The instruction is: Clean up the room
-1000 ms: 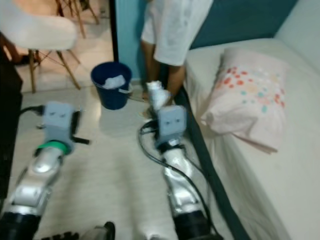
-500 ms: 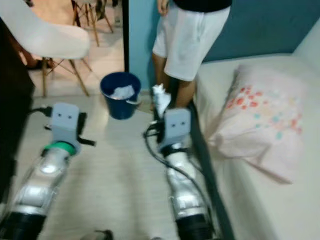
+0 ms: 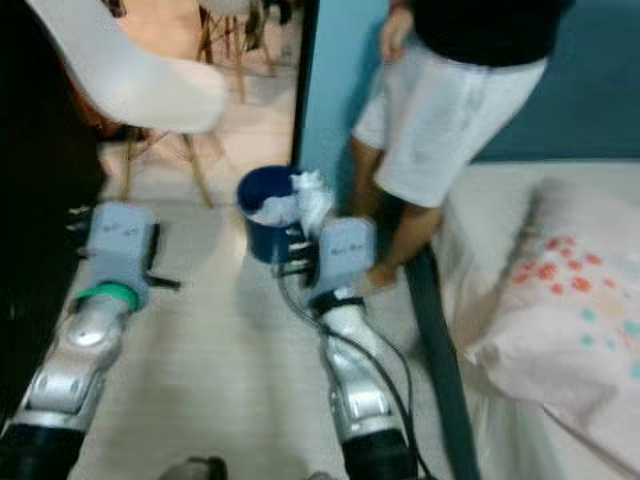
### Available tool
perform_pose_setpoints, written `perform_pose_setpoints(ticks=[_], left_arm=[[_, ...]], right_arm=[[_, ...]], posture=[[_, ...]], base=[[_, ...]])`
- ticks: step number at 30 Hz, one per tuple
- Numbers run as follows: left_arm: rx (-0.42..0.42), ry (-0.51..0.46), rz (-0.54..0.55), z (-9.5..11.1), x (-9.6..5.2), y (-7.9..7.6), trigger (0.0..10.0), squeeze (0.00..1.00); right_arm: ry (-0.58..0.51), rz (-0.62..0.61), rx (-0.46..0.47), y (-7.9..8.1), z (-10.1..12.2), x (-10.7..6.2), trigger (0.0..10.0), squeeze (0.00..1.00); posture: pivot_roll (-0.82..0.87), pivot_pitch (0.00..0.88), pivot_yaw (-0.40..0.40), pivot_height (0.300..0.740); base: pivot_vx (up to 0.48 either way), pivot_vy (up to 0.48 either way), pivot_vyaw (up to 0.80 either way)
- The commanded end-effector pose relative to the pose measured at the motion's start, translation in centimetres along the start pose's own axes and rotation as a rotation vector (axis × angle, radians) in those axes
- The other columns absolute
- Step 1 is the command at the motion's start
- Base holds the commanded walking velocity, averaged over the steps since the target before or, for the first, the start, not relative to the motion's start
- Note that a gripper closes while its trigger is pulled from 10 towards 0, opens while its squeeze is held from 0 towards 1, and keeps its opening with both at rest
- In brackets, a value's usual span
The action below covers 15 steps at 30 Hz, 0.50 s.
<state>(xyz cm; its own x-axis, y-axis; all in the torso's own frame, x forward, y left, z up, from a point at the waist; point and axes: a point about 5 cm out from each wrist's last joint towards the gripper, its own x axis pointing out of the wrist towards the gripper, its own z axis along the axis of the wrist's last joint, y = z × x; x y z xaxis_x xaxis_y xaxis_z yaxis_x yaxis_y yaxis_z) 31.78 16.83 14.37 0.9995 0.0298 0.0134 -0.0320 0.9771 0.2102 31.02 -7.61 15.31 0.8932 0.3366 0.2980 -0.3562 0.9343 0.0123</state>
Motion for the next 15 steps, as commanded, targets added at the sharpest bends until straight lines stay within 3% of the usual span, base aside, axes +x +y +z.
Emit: perform_pose_setpoints(ticks=[1,15], left_arm=[[-0.001,0.017,-0.03,-0.4,-0.2,-1.0,10.0,0.0],[0.022,0.011,-0.022,-0.5,-0.1,-0.4,10.0,0.0]], right_arm=[[0.028,-0.022,0.006,-0.8,-0.5,-0.5,10.0,0.0],[0.059,-0.136,-0.036,-2.4,-1.0,-0.5,10.0,0.0]], posture=[[0.06,0.09,0.018,0.74],[0.06,0.097,0.022,0.74]], base=[[0.469,0.0,0.0],[0.469,0.0,0.0]])
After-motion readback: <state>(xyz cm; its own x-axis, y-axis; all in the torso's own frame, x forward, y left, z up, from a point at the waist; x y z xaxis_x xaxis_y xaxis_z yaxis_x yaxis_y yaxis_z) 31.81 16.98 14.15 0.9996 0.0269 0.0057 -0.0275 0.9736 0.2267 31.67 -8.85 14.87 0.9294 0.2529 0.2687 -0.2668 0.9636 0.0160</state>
